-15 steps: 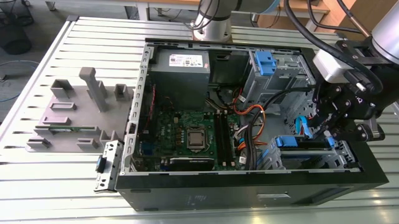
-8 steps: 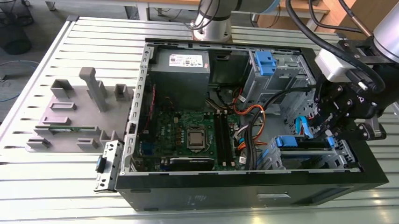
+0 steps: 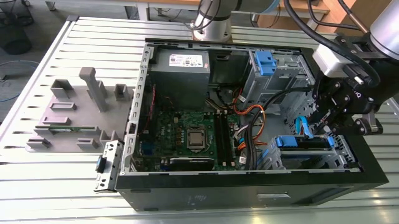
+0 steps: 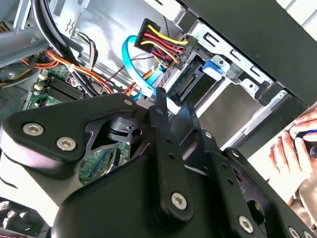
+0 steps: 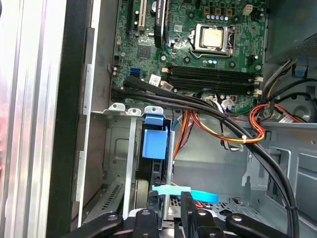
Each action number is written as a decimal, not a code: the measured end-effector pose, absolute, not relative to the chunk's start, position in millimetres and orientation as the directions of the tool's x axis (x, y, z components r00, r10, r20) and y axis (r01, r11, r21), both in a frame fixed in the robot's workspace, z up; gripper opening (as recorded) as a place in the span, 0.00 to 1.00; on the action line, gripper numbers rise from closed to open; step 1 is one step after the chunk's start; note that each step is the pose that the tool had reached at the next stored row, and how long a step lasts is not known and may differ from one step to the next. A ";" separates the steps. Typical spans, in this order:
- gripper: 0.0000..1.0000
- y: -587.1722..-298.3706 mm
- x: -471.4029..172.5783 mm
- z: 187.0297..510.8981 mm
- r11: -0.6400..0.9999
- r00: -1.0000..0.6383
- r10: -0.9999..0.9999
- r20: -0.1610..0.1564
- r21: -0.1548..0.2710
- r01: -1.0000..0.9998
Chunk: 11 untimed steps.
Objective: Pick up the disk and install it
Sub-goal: 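Insert the second disk wire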
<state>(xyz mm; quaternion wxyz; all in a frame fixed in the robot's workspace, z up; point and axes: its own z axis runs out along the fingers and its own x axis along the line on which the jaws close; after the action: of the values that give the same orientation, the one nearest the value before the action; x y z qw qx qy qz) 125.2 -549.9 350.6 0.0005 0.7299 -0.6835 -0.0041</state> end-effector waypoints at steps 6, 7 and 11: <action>0.32 -549.2 131.8 350.6 -0.066 0.066 -0.998 -0.005 0.006 -0.998; 0.32 -549.1 133.1 350.6 -0.066 0.066 -0.998 -0.005 0.006 -0.998; 0.32 -548.7 138.8 350.5 -0.066 0.066 -0.998 -0.005 0.006 -0.998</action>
<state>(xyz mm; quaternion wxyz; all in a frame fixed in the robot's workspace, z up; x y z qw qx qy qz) 138.8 -548.7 350.5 0.0005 0.7299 -0.6835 -0.0040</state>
